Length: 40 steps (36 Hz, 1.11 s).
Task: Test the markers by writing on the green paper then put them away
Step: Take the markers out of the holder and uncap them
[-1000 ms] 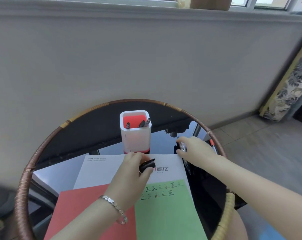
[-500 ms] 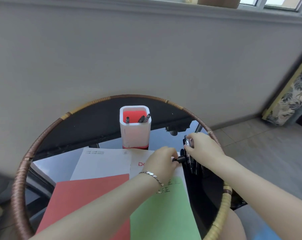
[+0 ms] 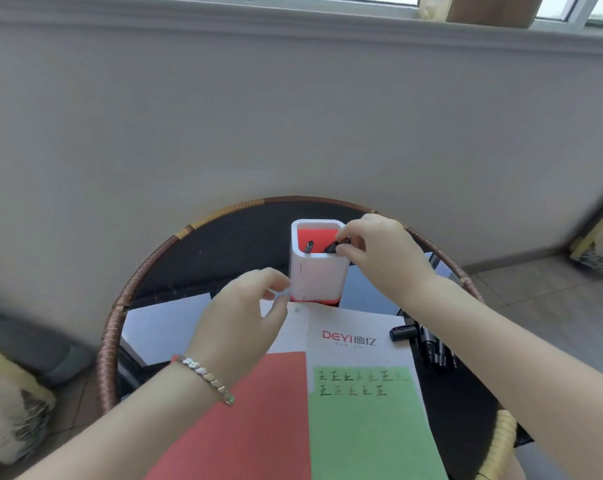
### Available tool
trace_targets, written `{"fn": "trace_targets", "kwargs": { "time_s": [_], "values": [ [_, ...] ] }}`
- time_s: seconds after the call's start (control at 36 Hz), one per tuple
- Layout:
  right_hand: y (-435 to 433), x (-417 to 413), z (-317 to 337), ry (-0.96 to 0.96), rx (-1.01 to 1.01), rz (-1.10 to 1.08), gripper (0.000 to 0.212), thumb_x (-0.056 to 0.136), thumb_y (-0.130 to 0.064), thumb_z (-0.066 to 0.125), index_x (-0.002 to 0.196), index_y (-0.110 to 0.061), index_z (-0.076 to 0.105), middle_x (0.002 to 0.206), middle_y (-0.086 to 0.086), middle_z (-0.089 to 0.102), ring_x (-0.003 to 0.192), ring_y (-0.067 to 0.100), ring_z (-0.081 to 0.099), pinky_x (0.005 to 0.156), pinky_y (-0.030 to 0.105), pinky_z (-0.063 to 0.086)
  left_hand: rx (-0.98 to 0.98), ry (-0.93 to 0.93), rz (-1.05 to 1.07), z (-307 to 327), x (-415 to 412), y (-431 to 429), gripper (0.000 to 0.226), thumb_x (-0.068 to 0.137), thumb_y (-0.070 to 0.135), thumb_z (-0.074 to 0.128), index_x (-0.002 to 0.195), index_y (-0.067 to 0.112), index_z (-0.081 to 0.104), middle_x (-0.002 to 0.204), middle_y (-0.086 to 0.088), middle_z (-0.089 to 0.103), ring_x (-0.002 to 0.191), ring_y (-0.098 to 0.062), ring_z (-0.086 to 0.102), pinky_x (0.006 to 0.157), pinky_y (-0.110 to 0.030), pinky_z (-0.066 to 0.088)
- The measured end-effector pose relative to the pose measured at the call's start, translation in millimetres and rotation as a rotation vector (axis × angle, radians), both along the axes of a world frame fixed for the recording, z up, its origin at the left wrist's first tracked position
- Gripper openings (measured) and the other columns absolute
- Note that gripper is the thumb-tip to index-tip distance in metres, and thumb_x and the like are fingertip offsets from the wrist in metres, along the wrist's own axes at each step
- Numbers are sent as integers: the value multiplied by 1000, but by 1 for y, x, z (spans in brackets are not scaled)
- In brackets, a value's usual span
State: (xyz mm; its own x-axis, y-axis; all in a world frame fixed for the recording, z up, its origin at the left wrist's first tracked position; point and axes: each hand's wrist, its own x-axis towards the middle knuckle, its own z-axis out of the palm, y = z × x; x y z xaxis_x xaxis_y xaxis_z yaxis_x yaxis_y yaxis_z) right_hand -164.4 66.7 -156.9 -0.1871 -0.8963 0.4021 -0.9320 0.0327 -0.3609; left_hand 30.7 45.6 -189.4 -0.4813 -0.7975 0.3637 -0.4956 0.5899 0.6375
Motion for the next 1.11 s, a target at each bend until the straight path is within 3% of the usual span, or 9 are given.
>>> {"fn": "trace_targets", "kwargs": {
  "time_s": [0.17, 0.33, 0.44, 0.56, 0.64, 0.69, 0.78, 0.89, 1.11],
  "values": [
    [14, 0, 22, -81, -253, -7, 11, 88, -17, 58, 90, -9, 66, 83, 3, 59, 75, 19, 57, 72, 29, 45, -50, 57, 2, 6, 6, 0, 17, 83, 10, 56, 95, 21, 63, 89, 13, 63, 85, -4, 58, 75, -30, 49],
    [47, 3, 59, -434, -554, 72, 10, 93, -19, 51, 88, -26, 55, 73, -9, 61, 64, 4, 62, 64, 17, 48, -74, 231, -29, 17, -9, 5, 33, 84, 15, 60, 115, 23, 54, 100, 29, 46, 95, 16, 45, 85, 0, 34],
    [65, 9, 64, -706, -561, 69, 11, 92, -19, 51, 84, -23, 57, 61, -10, 67, 58, 3, 62, 58, 13, 50, -87, 308, -91, 23, -23, 9, 43, 84, 28, 52, 124, 33, 37, 114, 30, 40, 111, 13, 39, 97, -6, 29],
    [73, 11, 49, -966, -427, 24, 10, 87, -24, 54, 81, -19, 60, 57, -5, 67, 54, 7, 61, 55, 18, 53, -51, 327, -157, 23, -29, 16, 21, 87, 23, 49, 105, 33, 55, 88, 13, 58, 81, -4, 56, 72, -16, 46],
    [76, 11, 37, -1229, -310, 24, 17, 75, -32, 59, 78, -16, 62, 53, -3, 63, 52, 6, 59, 54, 15, 52, -44, 262, -174, 17, -28, 21, 14, 90, 14, 53, 83, 25, 58, 66, 10, 54, 64, -8, 52, 56, -21, 44],
    [78, 12, 30, -1356, -198, 63, 23, 67, -32, 62, 79, -12, 64, 54, -2, 61, 51, 6, 58, 55, 14, 52, 1, 178, -201, 15, -27, 25, 16, 90, 21, 53, 75, 18, 55, 55, 9, 45, 53, -9, 44, 47, -25, 36],
    [79, 19, 17, -1343, -45, 98, 28, 63, -33, 64, 79, -10, 67, 54, -3, 60, 51, 8, 57, 54, 17, 52, 18, 78, -252, 13, -27, 30, 17, 90, 30, 48, 83, 17, 58, 52, 9, 39, 48, -6, 40, 46, -20, 26],
    [77, 29, 2, -1333, -17, 67, 27, 70, -33, 59, 80, -8, 61, 50, -3, 57, 49, 10, 56, 51, 18, 49, -27, -32, -277, 11, -25, 33, 19, 93, 35, 39, 99, 26, 55, 61, 13, 42, 59, -3, 45, 51, -18, 31],
    [77, 41, -20, -1283, -36, 9, 6, 86, -16, 58, 85, -11, 62, 55, -3, 62, 57, 11, 61, 60, 20, 54, 30, -115, -291, -1, -28, 31, 29, 96, 21, 35, 122, 21, 49, 101, 4, 57, 90, -12, 50, 79, -29, 41]
  ]
}}
